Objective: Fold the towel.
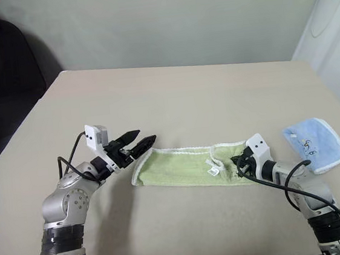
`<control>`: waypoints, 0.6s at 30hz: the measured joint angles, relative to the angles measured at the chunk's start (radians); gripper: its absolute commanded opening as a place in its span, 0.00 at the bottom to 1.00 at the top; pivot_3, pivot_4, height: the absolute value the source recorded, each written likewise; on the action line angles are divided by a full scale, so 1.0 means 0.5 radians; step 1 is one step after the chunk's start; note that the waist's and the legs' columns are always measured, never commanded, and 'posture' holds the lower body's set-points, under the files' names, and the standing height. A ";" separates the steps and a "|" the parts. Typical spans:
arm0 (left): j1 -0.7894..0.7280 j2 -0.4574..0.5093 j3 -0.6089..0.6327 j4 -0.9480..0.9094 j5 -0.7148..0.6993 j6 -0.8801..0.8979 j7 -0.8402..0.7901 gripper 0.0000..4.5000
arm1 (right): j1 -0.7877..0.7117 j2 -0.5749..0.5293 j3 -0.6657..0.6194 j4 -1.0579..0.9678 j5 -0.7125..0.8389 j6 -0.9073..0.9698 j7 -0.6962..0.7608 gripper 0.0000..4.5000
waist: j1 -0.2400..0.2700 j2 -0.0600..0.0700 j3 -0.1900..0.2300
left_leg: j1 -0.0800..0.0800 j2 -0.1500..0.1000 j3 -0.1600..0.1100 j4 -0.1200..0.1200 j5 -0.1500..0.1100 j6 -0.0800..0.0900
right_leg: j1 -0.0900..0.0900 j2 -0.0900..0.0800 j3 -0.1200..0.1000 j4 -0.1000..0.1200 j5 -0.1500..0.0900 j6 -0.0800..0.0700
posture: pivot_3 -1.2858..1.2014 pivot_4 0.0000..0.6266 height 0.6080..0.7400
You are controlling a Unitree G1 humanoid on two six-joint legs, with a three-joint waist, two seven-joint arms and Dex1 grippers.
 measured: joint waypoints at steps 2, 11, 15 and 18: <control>0.002 0.011 0.007 -0.021 -0.005 0.019 0.004 1.00 | 0.005 0.022 0.003 0.029 -0.034 -0.062 0.001 0.01 | -0.002 -0.001 -0.001 | 0.001 0.000 0.000 0.001 -0.002 -0.003 | 0.002 0.000 0.000 0.000 0.000 0.000 | 0.52 0.24 1.00; 0.093 0.198 0.365 -0.131 -0.262 0.248 0.090 1.00 | 0.042 0.019 -0.114 -0.140 -0.058 -0.148 0.003 0.01 | -0.006 0.002 0.001 | -0.001 0.000 0.000 -0.003 -0.004 -0.009 | -0.004 0.000 0.000 0.000 0.001 -0.002 | 0.52 0.24 1.00; 0.242 0.370 0.661 -0.193 -0.559 0.504 0.110 1.00 | -0.074 0.001 -0.232 -0.221 -0.037 -0.143 0.004 0.01 | -0.021 0.002 0.001 | 0.000 0.000 0.001 -0.005 -0.005 -0.011 | -0.005 0.002 0.000 -0.001 0.002 -0.004 | 0.52 0.24 1.00; 0.482 0.478 0.711 -0.364 -0.728 0.672 0.004 1.00 | -0.132 -0.002 -0.249 -0.218 -0.044 -0.150 0.005 0.01 | -0.027 0.002 0.002 | 0.000 0.000 -0.001 -0.005 -0.006 -0.012 | -0.005 0.002 0.000 -0.001 0.001 -0.006 | 0.52 0.24 1.00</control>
